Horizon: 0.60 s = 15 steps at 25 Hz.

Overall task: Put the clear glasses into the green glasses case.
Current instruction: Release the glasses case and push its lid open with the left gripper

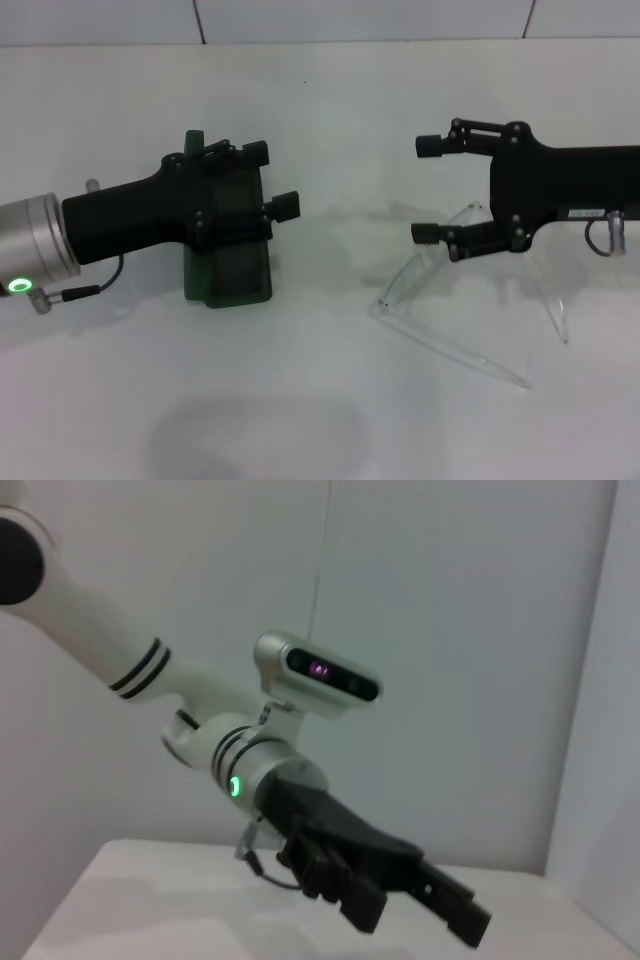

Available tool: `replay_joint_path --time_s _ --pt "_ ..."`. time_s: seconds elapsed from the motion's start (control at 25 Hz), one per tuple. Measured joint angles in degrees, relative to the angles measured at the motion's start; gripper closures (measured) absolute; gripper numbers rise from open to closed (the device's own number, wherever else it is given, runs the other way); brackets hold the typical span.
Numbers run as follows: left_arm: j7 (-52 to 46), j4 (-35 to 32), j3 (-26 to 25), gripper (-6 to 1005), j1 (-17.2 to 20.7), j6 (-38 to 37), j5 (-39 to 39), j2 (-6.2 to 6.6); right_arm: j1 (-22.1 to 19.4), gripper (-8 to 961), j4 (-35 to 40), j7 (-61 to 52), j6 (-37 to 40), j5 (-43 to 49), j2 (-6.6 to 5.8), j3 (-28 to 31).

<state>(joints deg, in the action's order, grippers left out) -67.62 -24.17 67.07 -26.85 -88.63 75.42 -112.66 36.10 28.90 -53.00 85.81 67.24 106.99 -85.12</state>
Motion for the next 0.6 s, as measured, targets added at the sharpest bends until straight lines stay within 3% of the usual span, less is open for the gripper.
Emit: replay_joint_path --time_s 0.24,0.44,0.6 --pt "-5.53 -2.4 0.03 125 1.15 2.88 0.82 0.42 -0.18 70 0.11 0.04 -0.45 0.27 0.71 1.02" --pt "-5.4 -5.13 -0.22 130 2.23 2.93 3.36 -0.55 -0.29 73 0.11 0.07 -0.55 0.58 1.07 1.14" --pt "-6.88 -6.37 -0.37 133 2.42 2.92 3.49 -0.58 -0.76 75 0.12 0.09 -0.81 0.62 1.6 2.44"
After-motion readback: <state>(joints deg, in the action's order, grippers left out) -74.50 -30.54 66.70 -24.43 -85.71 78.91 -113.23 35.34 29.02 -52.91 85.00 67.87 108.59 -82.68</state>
